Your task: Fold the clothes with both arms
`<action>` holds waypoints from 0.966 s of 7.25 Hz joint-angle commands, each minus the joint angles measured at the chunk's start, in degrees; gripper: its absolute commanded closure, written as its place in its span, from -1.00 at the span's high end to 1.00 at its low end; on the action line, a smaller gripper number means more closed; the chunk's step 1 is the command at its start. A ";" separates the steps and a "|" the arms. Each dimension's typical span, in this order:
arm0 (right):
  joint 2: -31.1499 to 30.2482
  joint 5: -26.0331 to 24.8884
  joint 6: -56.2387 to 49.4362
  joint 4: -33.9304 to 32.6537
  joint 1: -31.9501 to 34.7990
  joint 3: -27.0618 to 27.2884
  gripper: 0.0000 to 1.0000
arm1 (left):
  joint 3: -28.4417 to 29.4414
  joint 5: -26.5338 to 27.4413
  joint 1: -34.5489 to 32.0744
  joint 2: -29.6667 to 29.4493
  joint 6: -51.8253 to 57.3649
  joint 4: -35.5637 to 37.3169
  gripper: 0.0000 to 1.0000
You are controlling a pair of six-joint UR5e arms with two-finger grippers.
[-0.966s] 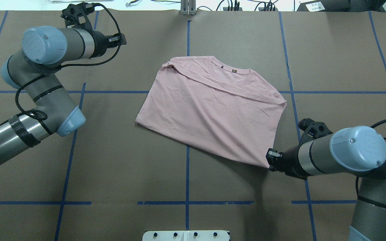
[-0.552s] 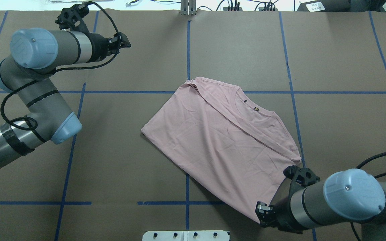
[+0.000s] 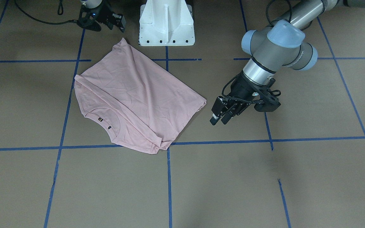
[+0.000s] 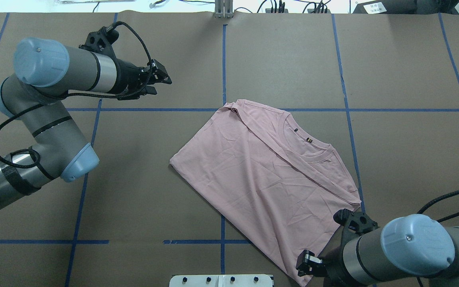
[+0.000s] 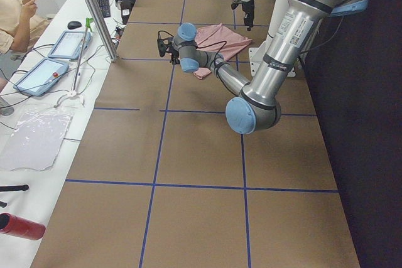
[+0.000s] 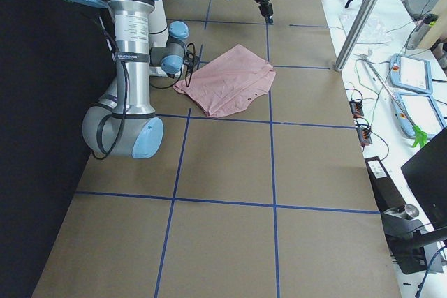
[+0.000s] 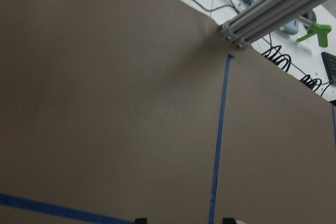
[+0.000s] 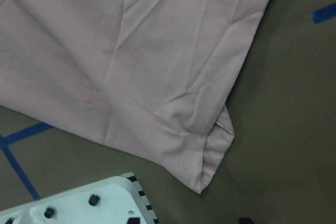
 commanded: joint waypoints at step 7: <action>2.86 -8.54 0.03 4.82 5.23 -1.02 1.00 | -7.95 10.79 18.21 2.21 -2.99 24.54 0.23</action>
